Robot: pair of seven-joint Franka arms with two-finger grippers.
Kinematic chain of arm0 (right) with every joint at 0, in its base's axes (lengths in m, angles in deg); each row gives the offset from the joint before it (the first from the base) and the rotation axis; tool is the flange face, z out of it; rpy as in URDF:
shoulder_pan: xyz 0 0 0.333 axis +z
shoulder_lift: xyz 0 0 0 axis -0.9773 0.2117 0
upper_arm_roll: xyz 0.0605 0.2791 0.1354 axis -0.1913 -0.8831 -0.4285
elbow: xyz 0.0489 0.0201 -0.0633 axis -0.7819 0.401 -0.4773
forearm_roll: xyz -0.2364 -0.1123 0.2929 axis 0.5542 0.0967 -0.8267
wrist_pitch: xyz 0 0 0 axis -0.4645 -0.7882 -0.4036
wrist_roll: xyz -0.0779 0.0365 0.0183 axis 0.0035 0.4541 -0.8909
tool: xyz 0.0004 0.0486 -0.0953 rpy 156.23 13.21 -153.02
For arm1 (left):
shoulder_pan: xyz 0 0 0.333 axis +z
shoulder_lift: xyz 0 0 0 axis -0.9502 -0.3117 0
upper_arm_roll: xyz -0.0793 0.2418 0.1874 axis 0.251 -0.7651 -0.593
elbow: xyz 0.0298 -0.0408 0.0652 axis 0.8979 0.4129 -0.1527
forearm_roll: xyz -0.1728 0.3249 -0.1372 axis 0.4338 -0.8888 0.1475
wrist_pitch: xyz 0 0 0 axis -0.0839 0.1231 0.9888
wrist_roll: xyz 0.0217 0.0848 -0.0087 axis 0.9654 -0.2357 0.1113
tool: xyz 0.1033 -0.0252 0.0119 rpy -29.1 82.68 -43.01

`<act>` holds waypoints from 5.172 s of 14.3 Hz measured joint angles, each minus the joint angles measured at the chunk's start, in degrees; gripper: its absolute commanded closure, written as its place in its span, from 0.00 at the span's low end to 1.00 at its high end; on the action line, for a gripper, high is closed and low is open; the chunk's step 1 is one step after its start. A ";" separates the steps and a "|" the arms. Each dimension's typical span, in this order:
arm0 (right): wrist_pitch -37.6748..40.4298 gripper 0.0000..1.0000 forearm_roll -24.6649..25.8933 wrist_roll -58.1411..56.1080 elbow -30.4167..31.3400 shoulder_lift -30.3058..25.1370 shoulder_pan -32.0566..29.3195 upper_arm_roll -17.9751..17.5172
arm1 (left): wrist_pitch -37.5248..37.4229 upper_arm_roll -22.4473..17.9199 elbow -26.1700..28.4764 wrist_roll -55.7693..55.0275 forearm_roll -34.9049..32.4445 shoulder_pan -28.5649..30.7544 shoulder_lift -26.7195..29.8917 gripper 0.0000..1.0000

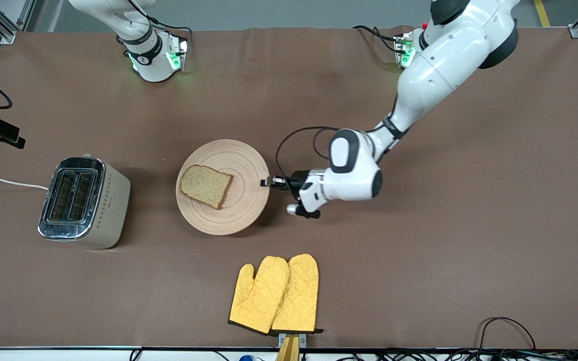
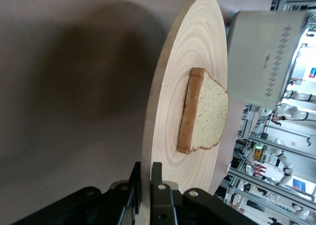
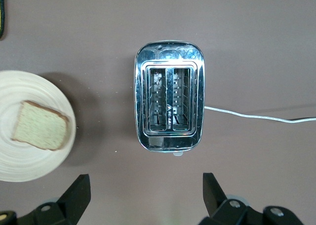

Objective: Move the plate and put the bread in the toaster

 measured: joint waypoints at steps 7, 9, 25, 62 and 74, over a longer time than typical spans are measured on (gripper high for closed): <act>0.01 0.00 -0.02 0.00 0.00 0.00 0.00 -0.01 | 1.22 -0.52 -1.41 9.16 1.04 1.60 -4.12 0.00; 0.01 0.00 -0.04 0.00 0.00 0.00 0.01 -0.01 | -1.37 -0.32 -2.44 8.42 1.40 4.50 -3.52 0.00; -34.04 0.00 -6.64 38.51 37.35 1.89 25.12 -0.90 | -51.44 0.52 -18.92 -0.16 -67.12 25.61 20.39 0.00; -68.86 1.00 -8.16 44.40 52.67 10.75 31.04 -2.33 | -44.24 -25.01 12.33 -16.81 -49.53 14.92 60.34 0.00; -24.11 1.00 -7.38 40.89 25.22 10.65 27.41 -1.65 | -44.24 -25.08 12.02 -16.57 -49.53 15.15 59.40 0.00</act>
